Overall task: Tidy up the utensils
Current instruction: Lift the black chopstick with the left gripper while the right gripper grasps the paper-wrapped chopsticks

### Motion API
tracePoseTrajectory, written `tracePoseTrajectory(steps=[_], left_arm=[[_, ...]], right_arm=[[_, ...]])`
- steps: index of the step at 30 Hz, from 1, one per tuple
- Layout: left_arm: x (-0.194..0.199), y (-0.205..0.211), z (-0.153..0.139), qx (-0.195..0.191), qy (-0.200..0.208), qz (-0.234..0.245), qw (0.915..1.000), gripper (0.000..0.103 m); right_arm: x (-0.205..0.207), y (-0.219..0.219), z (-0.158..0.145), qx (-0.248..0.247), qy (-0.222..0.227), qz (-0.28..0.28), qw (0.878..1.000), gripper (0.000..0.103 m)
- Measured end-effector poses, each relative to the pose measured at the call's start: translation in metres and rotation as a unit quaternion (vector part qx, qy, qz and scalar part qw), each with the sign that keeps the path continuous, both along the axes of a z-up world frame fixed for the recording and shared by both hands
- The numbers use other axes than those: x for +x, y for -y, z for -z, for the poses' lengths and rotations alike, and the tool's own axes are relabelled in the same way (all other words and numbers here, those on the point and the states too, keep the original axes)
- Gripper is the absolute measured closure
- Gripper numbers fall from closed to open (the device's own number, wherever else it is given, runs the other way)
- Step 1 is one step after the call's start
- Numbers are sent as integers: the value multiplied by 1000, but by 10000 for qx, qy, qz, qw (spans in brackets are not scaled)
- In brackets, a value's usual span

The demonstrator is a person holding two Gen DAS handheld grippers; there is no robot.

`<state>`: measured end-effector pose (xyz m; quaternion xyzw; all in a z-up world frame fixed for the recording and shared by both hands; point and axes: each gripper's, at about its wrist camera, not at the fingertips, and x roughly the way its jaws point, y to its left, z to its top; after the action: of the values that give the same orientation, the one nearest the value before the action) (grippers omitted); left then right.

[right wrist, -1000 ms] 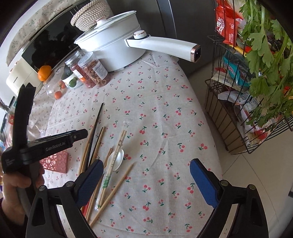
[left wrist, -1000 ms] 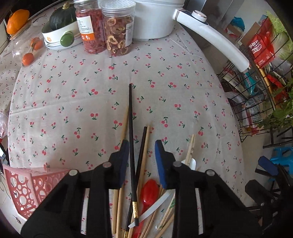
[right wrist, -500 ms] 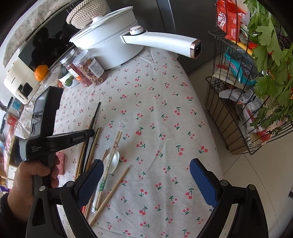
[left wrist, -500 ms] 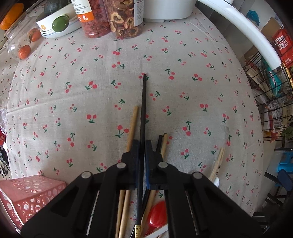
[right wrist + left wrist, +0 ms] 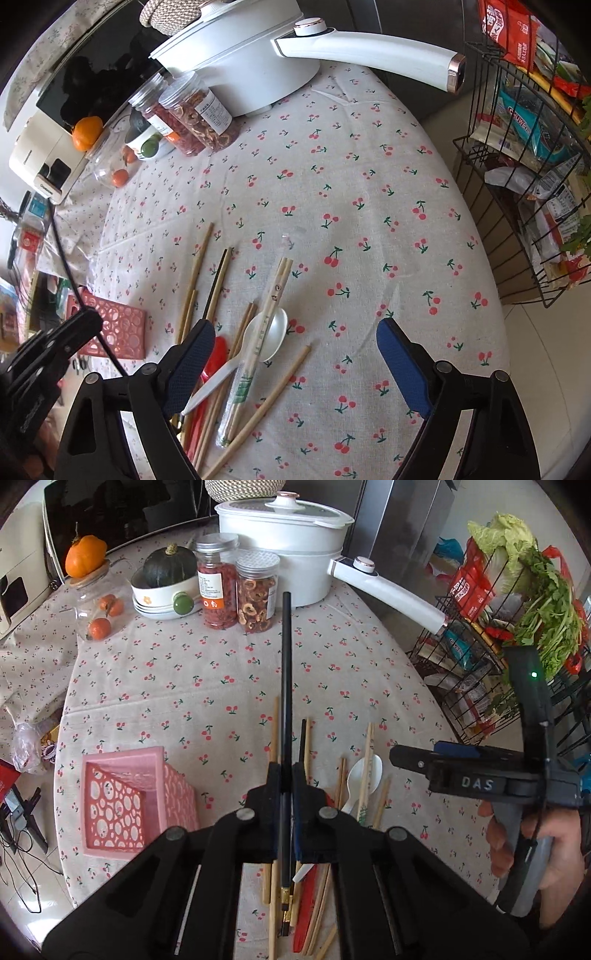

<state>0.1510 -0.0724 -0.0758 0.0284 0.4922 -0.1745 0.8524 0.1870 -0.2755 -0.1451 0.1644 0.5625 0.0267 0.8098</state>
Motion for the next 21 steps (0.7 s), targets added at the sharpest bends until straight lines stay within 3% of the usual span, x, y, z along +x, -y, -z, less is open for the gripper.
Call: tracePoseTrajectory(steps=[7, 10, 17, 20, 21], left_arm=[[-33, -44, -16, -473, 553, -92, 9973, 96], [-33, -59, -15, -709, 429, -199, 9964, 96], [-43, -75, -17, -813, 480, -177, 9954, 97], [-48, -79, -18, -844, 477, -145, 9952, 96], [-50, -81, -18, -854, 484, -147, 9951, 96]], right_arm=[[18, -21, 23, 155, -166, -146, 9996, 43], [23, -26, 32, 180, -224, -174, 9994, 54], [30, -25, 44, 249, -166, 20, 9996, 63], [31, -24, 46, 201, -78, 82, 9997, 76], [31, -23, 46, 207, -41, 102, 9997, 85]])
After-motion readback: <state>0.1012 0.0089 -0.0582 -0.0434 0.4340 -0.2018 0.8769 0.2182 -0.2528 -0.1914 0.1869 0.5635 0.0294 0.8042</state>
